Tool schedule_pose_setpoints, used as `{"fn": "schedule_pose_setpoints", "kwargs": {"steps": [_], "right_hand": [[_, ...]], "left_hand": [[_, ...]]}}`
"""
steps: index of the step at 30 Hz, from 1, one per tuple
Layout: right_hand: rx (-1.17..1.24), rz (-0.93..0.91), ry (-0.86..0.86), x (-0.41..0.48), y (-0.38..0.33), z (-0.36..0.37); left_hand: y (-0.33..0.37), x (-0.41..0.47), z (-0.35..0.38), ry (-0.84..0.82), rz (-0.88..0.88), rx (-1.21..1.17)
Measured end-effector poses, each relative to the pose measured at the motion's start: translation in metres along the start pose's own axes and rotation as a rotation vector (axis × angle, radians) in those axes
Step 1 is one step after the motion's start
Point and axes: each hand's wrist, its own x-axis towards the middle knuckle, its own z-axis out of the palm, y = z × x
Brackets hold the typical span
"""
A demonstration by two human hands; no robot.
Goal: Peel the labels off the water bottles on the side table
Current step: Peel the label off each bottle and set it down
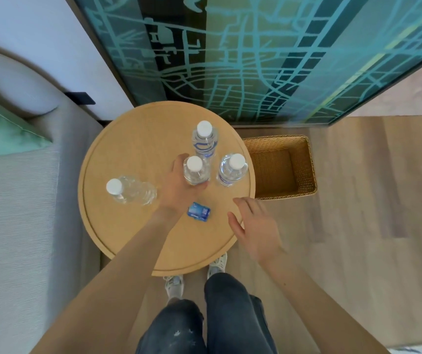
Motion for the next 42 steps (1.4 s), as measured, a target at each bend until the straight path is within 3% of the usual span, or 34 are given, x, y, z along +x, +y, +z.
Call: {"fn": "schedule_pose_setpoints", "kwargs": {"steps": [6,12,17,22,28,33,42], "right_hand": [[-0.01,0.006,-0.022,-0.003,-0.005,-0.013],[0.02,-0.031,0.042,-0.009,-0.026,-0.048],[0.252,0.027,0.086,-0.009,-0.059,-0.099],[0.462,-0.04,0.13,-0.001,-0.1,-0.16],[0.815,-0.166,0.079,0.013,-0.147,-0.229],[1.02,-0.315,-0.072,0.015,-0.176,-0.267],[1.045,-0.287,-0.163,0.0,-0.201,-0.26]], "left_hand": [[0.011,-0.019,-0.017,0.001,-0.033,-0.003],[0.062,-0.057,-0.075,0.055,0.059,-0.032],[0.125,-0.085,-0.143,0.053,0.186,-0.08],[0.19,-0.106,-0.208,0.034,0.321,-0.131],[0.257,-0.118,-0.264,0.042,0.431,-0.245],[0.291,-0.126,-0.289,0.065,0.436,-0.272],[0.292,-0.148,-0.294,0.007,0.331,-0.372]]}}
